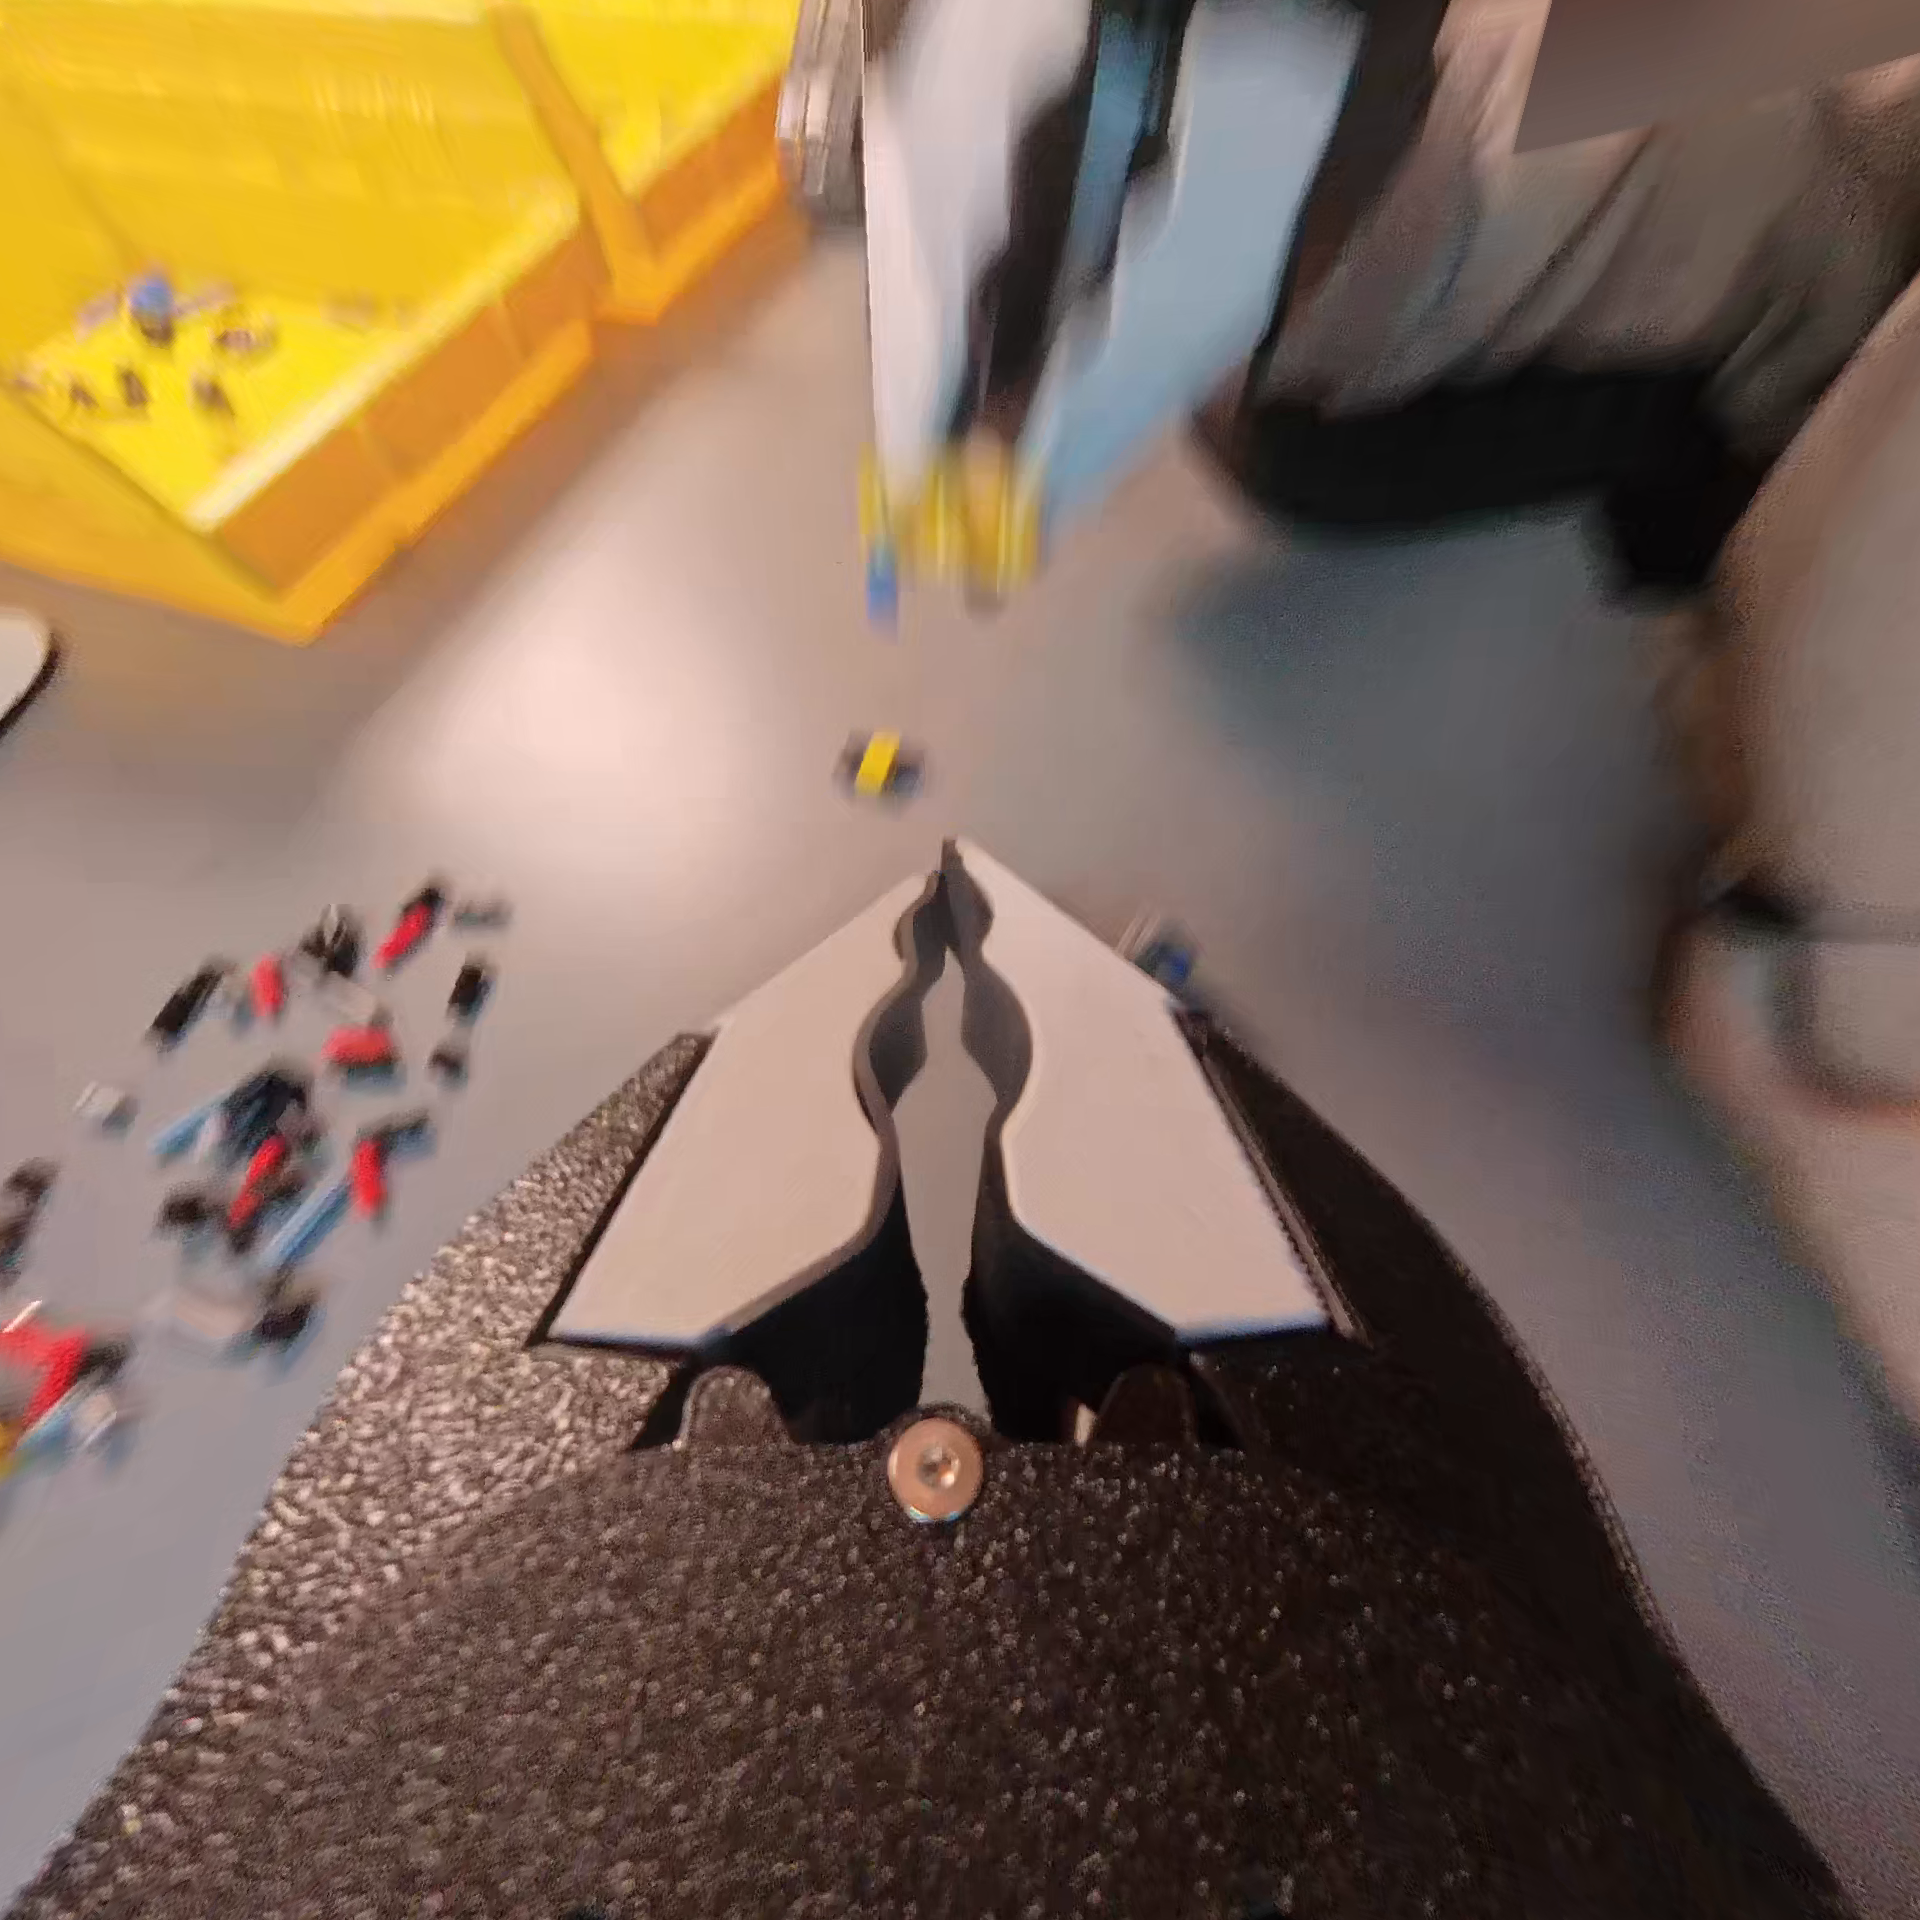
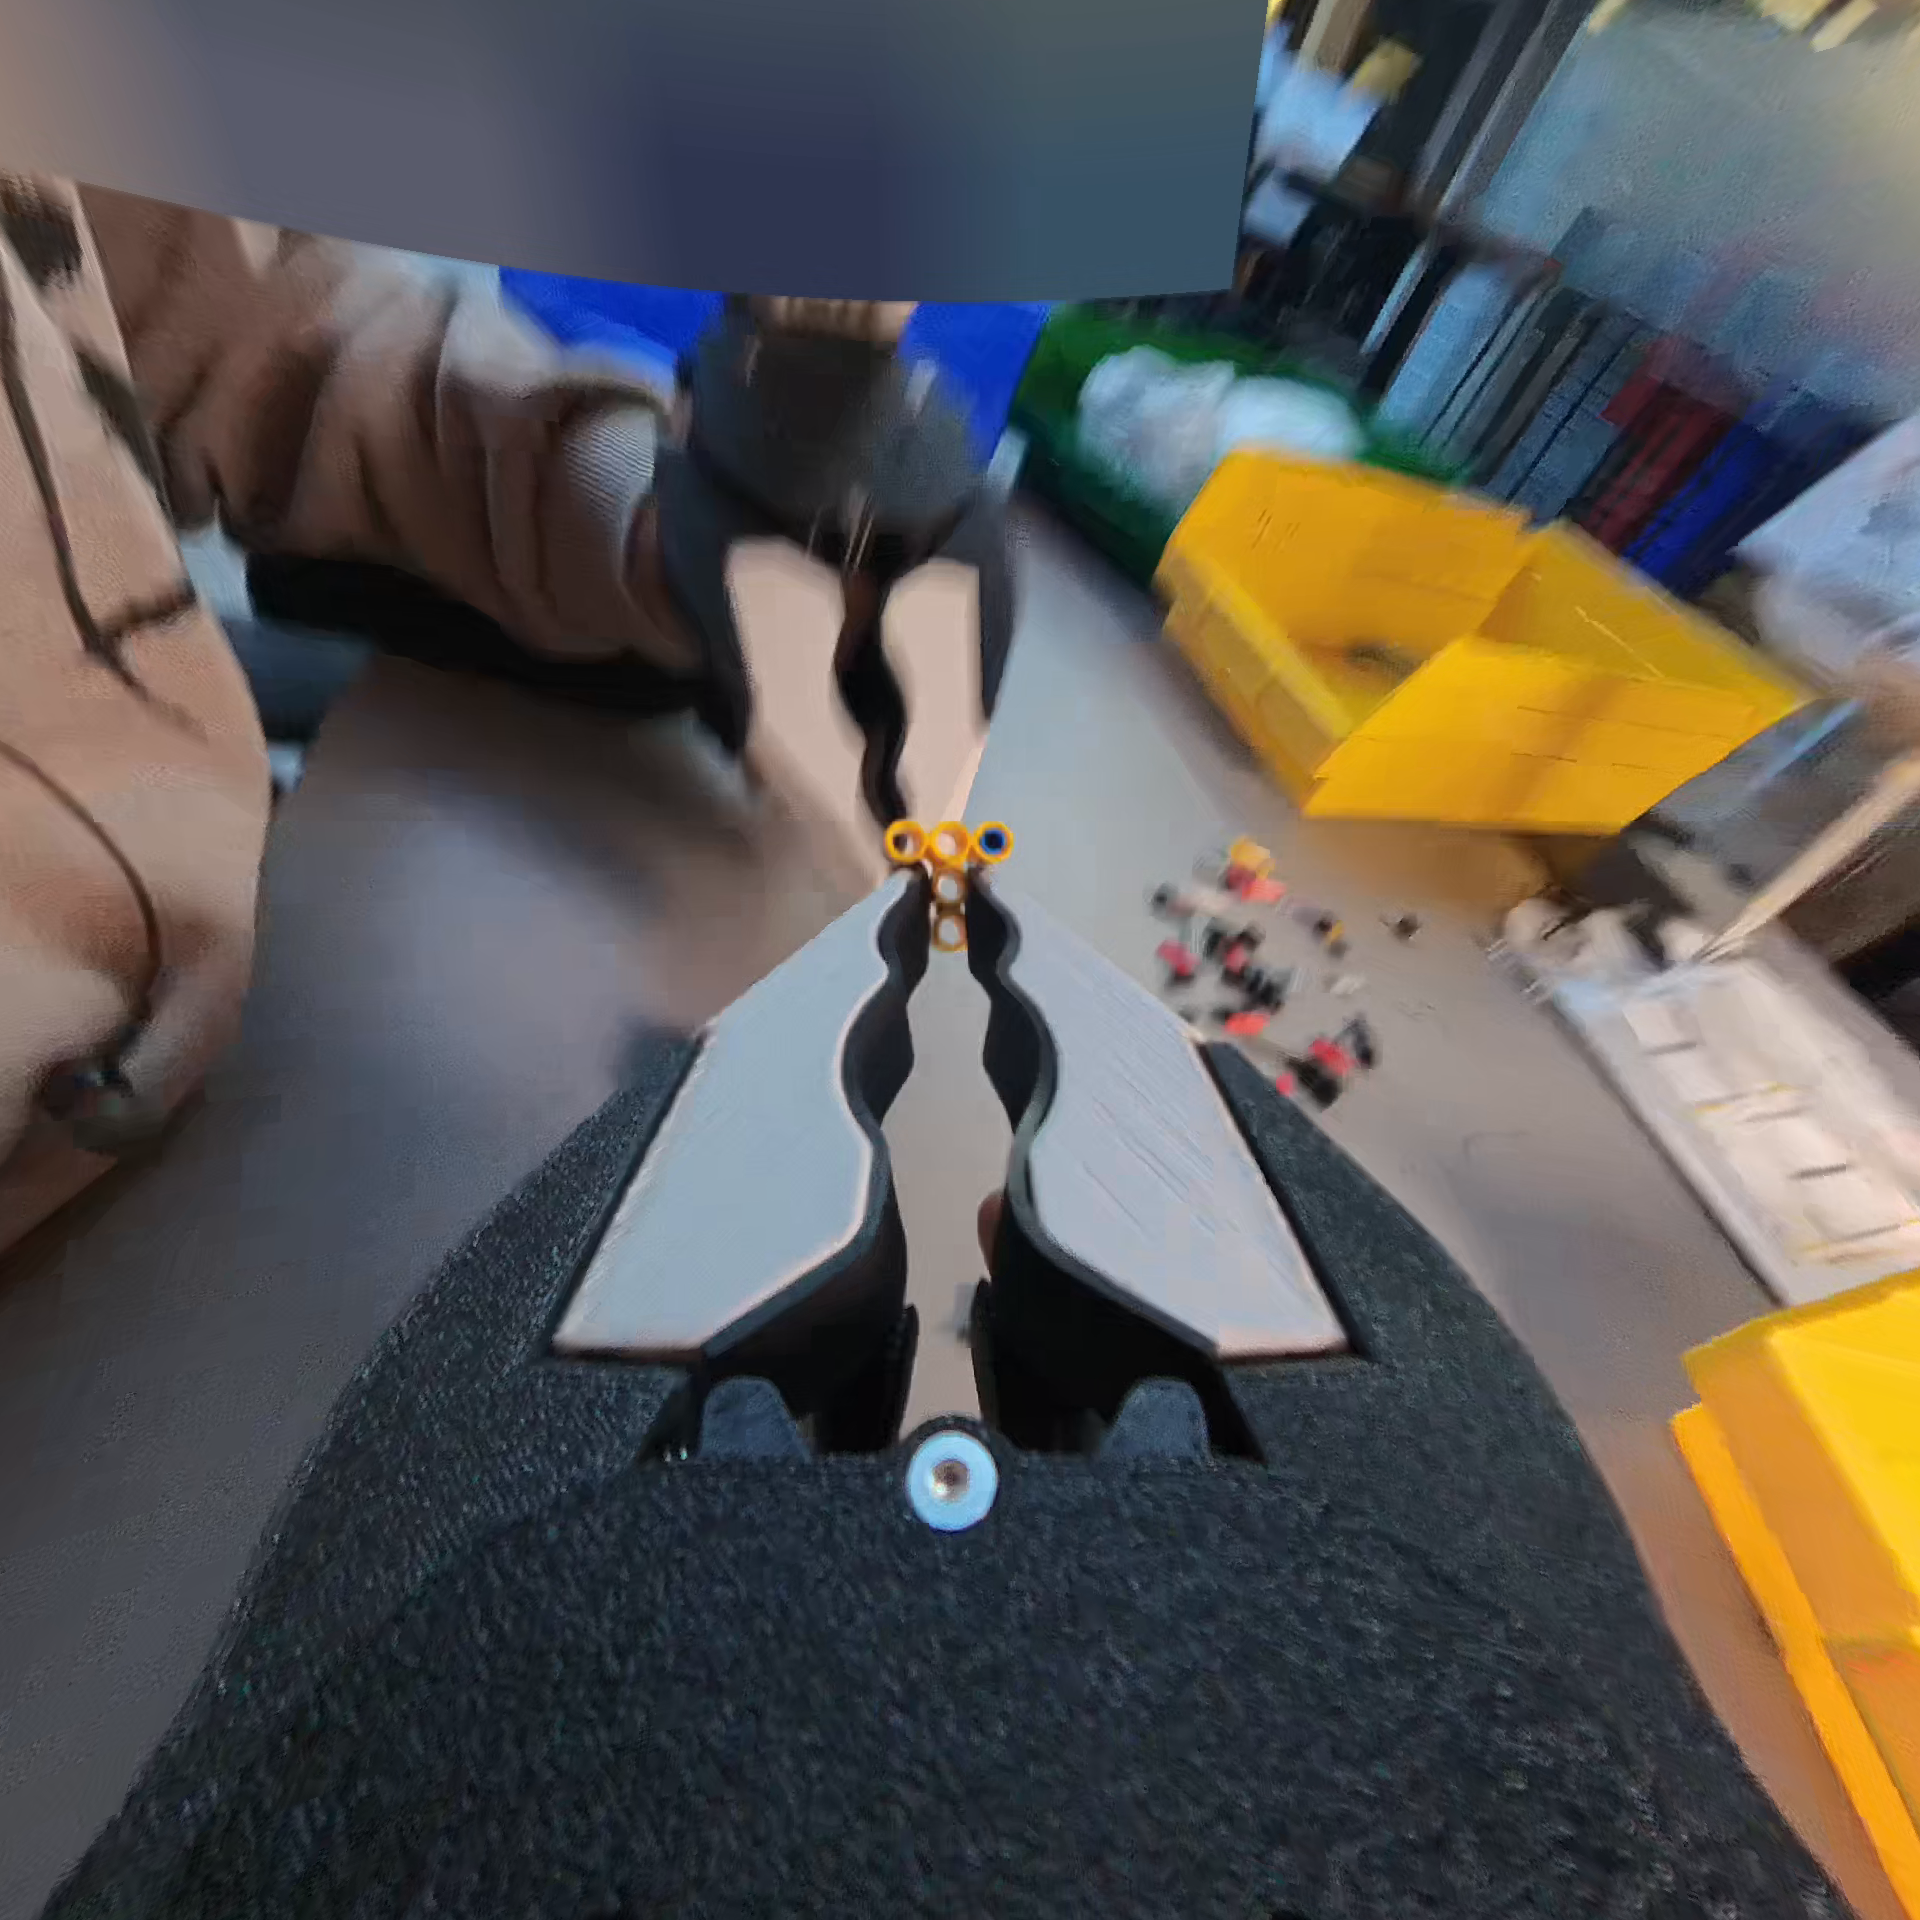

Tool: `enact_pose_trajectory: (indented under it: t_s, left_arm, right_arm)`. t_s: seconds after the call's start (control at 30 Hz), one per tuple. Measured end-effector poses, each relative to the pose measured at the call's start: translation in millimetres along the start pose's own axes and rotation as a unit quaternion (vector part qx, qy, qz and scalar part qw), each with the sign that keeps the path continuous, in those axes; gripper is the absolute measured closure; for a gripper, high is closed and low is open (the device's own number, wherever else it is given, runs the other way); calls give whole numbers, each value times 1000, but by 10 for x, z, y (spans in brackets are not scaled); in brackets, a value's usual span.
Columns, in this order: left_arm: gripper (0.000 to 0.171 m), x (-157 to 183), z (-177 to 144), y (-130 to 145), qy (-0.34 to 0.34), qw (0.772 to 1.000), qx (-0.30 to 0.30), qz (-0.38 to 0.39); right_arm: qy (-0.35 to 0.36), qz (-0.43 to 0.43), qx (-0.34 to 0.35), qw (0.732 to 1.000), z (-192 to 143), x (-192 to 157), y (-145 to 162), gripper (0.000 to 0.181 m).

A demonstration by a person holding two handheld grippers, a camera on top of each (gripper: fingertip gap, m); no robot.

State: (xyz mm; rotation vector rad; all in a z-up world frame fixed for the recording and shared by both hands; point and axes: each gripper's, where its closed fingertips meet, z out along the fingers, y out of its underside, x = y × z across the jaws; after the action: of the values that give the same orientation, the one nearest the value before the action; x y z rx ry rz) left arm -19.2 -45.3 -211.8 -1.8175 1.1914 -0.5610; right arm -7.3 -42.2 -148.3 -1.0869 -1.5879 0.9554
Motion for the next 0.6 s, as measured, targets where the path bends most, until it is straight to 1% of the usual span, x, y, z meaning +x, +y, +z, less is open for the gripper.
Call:
enact_pose_trajectory:
  t_s: [0.03, 0.07, 0.1, 0.13, 0.17, 0.2, 0.23, 0.27, 0.3, 0.37, 0.43, 0.5, 0.6]
  left_arm:
    - [171, -58, -6, 232, -9, 999, -31, -2]
    - [171, -56, -67, 194, 7, 999, 2, -43]
    - [171, -133, -147, 23, -4, 998, 40, -53]
    - [171, -209, -173, -113, -15, 997, 58, -47]
    - [171, -236, -147, -201, -14, 997, 64, -42]
    - [171, -247, -115, -251, -18, 997, 63, -34]
    - [171, -250, -95, -266, -23, 998, 59, -26]
    - [171, -255, -82, -257, -27, 998, 56, -26]
    - [171, -257, -71, -229, -27, 998, 55, -35]
    - [171, -244, -62, -182, -28, 997, 53, -40]
    - [171, -227, -65, -174, -33, 997, 53, -35]
    - [171, -235, -67, -182, -37, 997, 58, -37]
    - [169, -240, -94, -240, -41, 995, 79, -40]
  right_arm:
    - [27, 43, 60, 997, -251, 240, -247, 177]
    - [68, 52, 108, 990, -552, 491, -440, 178]
    - [88, 11, 80, 993, -622, 516, -414, 178]
    - [74, -15, 57, 996, -504, 368, -348, 177]
    - [53, -10, 58, 997, -363, 219, -296, 177]
    - [47, -3, 56, 997, -288, 174, -247, 176]
    - [43, 7, 65, 997, -294, 197, -270, 176]
    - [41, 25, 87, 995, -349, 257, -344, 176]
    - [42, 41, 96, 994, -393, 327, -356, 176]
    - [55, 55, 95, 992, -424, 429, -276, 176]
    - [41, 84, 108, 990, -416, 405, -251, 176]
    - [35, 83, 102, 991, -367, 386, -203, 176]
    - [5, 95, 96, 991, -260, 289, -158, 176]
